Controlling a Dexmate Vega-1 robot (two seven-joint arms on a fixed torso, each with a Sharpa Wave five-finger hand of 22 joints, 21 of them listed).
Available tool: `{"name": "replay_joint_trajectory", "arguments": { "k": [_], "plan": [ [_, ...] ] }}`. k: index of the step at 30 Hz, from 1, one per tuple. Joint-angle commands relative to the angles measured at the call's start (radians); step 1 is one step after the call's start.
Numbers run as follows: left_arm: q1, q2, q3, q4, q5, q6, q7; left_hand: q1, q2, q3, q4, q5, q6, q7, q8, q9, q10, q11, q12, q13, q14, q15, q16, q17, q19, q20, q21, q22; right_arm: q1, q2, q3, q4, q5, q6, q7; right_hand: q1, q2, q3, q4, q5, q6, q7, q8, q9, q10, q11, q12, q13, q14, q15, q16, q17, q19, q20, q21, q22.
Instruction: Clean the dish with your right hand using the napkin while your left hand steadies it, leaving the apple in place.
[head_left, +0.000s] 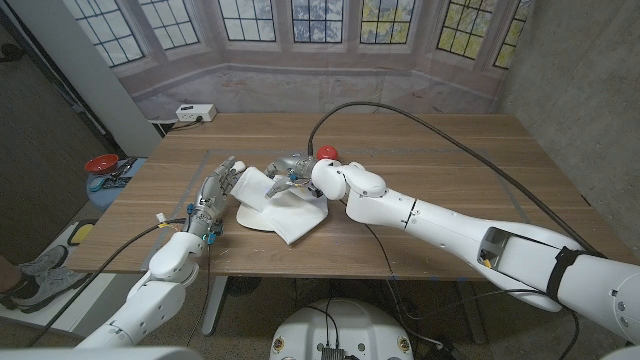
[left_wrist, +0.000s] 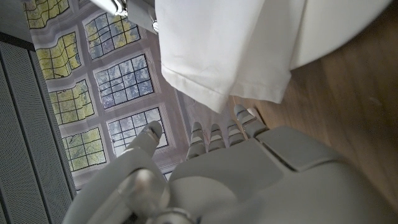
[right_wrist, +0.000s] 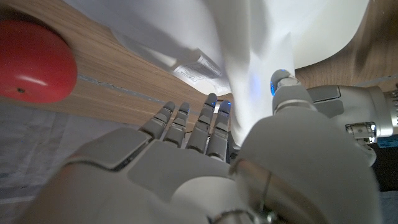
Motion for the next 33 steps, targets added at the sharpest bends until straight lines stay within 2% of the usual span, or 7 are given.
{"name": "replay_joint_trajectory", "arguments": {
  "k": [1,7,9,10,15,25,33],
  "plan": [
    [0.004,0.003,-0.002,-0.008,0.003,0.008,-0.003,0.010,0.003,0.000,-0.005,-0.001,0.011,0.003,0.006,0.002,-0.002,0.010,-0.001,0.005,-0.005,0.006,0.000,0.002,-0.002,0.005,-0.001,0.002,0.003,-0.033,0.002,-0.065,0.012,0.006,0.026,-0.018,0.004,0.003,0.010,0.000,-0.033,0.005,0.000,0.002,-0.034,0.007,0.001,0.000,-0.014,0.010,0.001,0.006,-0.011,0.004,0.002,0.002],
    [0.006,0.006,0.001,-0.015,0.007,0.012,-0.002,0.011,0.004,0.000,-0.007,-0.001,0.012,0.004,0.006,0.002,-0.001,0.011,-0.001,0.005,-0.005,0.006,0.000,0.001,-0.002,0.005,0.000,0.002,-0.022,-0.070,0.002,-0.125,-0.025,0.007,0.005,-0.038,0.004,-0.004,0.018,-0.005,-0.058,0.001,0.001,0.002,-0.065,0.011,0.002,-0.002,-0.025,0.014,0.003,0.007,-0.018,0.007,0.002,0.002],
    [0.007,0.006,0.002,-0.017,0.007,0.015,-0.002,0.012,0.004,0.000,-0.007,-0.001,0.013,0.004,0.006,0.002,-0.001,0.011,-0.001,0.005,-0.004,0.007,0.000,0.001,-0.002,0.005,0.000,0.002,-0.029,-0.082,-0.007,-0.146,-0.060,-0.006,0.000,-0.056,0.007,-0.010,0.027,-0.008,-0.064,0.007,0.002,0.002,-0.067,0.013,0.006,-0.003,-0.025,0.015,0.005,0.008,-0.018,0.008,0.004,0.002],
    [0.007,0.007,0.003,-0.018,0.009,0.016,-0.002,0.012,0.004,0.000,-0.008,-0.001,0.013,0.004,0.006,0.002,-0.001,0.012,-0.001,0.005,-0.004,0.007,0.000,0.001,-0.002,0.005,0.000,0.002,-0.035,-0.086,-0.005,-0.154,-0.066,-0.009,-0.001,-0.083,0.016,-0.017,0.043,-0.014,-0.072,0.012,0.005,0.003,-0.071,0.014,0.009,-0.004,-0.026,0.017,0.009,0.009,-0.018,0.007,0.005,0.002],
    [0.005,0.007,0.007,-0.020,0.011,0.019,-0.004,0.014,0.005,0.000,-0.009,-0.001,0.013,0.004,0.006,0.002,0.000,0.012,-0.001,0.005,-0.004,0.008,0.000,0.001,-0.002,0.006,0.000,0.002,-0.060,-0.102,0.002,-0.184,-0.097,-0.025,-0.003,-0.108,0.025,-0.023,0.056,-0.022,-0.081,0.012,0.006,0.002,-0.085,0.016,0.009,-0.006,-0.025,0.016,0.012,0.010,-0.015,0.007,0.008,0.002],
    [0.010,0.009,0.010,-0.029,0.013,0.025,0.000,0.018,0.007,0.001,-0.012,-0.001,0.017,0.006,0.006,0.002,0.001,0.012,-0.001,0.005,-0.003,0.008,0.000,0.001,-0.001,0.006,0.000,0.002,-0.097,-0.120,0.025,-0.223,-0.134,-0.024,-0.015,-0.124,0.032,-0.029,0.062,-0.036,-0.108,0.013,0.004,0.001,-0.119,0.017,0.005,-0.009,-0.026,0.018,0.014,0.007,-0.012,0.006,0.009,0.002],
    [0.011,0.012,0.006,-0.034,0.015,0.024,0.004,0.022,0.008,0.002,-0.015,0.000,0.017,0.006,0.006,0.002,0.000,0.013,-0.001,0.005,-0.003,0.009,0.000,0.001,-0.002,0.008,0.000,0.002,-0.131,-0.139,0.036,-0.269,-0.192,-0.038,-0.017,-0.136,0.065,-0.029,0.072,-0.062,-0.144,0.015,0.001,0.000,-0.156,0.023,0.004,-0.013,-0.026,0.020,0.017,0.006,-0.008,0.011,0.011,0.002]
  ]
}}
